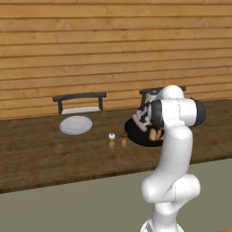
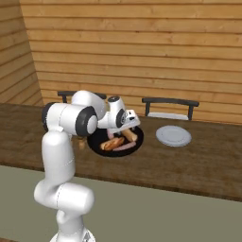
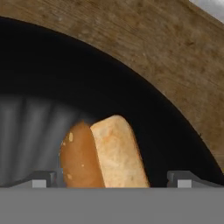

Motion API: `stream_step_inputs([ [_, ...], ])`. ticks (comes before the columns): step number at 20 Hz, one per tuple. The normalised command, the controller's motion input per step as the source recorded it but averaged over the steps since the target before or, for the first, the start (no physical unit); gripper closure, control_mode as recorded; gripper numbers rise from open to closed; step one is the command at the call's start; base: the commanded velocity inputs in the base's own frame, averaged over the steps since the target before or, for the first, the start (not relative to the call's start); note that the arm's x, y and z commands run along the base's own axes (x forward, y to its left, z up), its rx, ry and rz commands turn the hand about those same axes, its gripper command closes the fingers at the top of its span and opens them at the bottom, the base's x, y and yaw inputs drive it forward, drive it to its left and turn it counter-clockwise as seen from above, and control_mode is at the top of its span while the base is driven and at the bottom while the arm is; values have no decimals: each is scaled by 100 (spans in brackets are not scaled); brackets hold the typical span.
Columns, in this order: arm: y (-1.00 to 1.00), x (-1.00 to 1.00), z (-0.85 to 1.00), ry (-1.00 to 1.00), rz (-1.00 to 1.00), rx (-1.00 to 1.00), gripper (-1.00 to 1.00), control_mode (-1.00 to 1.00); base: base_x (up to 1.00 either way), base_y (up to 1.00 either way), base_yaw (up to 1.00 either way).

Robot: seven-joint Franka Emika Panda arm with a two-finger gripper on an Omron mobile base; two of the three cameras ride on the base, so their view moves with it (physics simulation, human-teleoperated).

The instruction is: Place one bun and one sausage from the bowl on each plate.

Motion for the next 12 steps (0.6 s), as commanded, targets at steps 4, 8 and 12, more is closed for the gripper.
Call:
stream_step_inputs([
  [4,0,0,0,0,0,0,-100,-100,0,0,0],
  [8,0,0,0,0,0,0,100,-100,0,0,0],
  [12,0,0,0,0,0,0,100,-100,0,0,0],
])
